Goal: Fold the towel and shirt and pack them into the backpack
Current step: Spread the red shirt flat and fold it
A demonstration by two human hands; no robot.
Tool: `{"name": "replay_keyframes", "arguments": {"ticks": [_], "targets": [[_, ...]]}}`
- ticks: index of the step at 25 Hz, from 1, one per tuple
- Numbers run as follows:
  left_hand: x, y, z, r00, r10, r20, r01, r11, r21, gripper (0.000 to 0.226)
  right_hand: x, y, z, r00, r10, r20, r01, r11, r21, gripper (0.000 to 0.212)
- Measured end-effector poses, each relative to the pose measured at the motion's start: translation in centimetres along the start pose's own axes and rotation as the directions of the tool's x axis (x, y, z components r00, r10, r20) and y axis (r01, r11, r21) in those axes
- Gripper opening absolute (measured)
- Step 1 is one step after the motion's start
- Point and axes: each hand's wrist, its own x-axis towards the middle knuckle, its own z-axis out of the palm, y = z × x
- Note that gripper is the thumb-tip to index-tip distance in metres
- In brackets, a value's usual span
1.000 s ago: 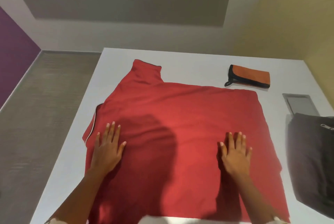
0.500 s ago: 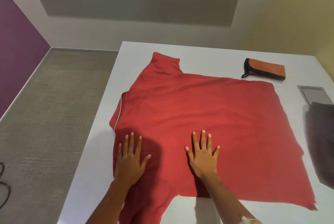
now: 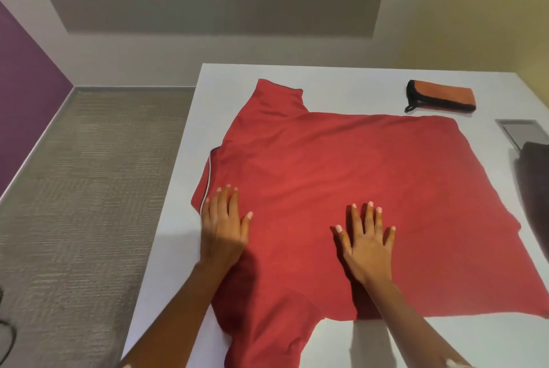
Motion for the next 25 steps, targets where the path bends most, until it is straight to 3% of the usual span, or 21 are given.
{"name": "replay_keyframes", "arguments": {"ticks": [3,7,12,15,18,20,25], "targets": [[6.5,-0.9,0.6,0.998,0.041,0.047,-0.044,0.998,0.051,0.058,2.3,1.9,-0.3,0.995,0.049,-0.085,-0.049,0.999,-0.002,0.079],[12.1,-2.9,2.5,0.970,0.065,0.236,-0.086,0.993,0.079,0.066,5.0,5.3,-0.2,0.989,0.078,-0.127,-0.081,0.997,-0.013,0.076],[12.4,-4.7,3.4,0.946,-0.083,0.315,0.026,0.983,0.180,0.077,4.6,9.1,0.6,0.984,0.167,-0.069,-0.168,0.986,-0.016,0.078],[13.8,-3.6,2.0,0.901,-0.166,0.401,0.074,0.969,0.236,0.077,4.1,9.3,-0.2,0.992,0.122,-0.031,-0.121,0.991,0.051,0.077],[12.4,0.1,1.7,0.943,-0.109,0.314,0.072,0.989,0.128,0.077,3.9,11.5,-1.7,0.984,0.153,-0.089,-0.143,0.984,0.108,0.072],[9.2,3.1,2.6,0.968,-0.014,0.251,-0.008,0.996,0.087,0.078,3.7,14.6,-2.7,0.970,0.213,-0.120,-0.204,0.976,0.083,0.065],[3.4,6.1,5.5,0.977,0.068,0.204,-0.093,0.989,0.113,0.087,1.1,24.8,-3.1,0.910,0.409,-0.072,-0.409,0.912,0.006,0.068]]}}
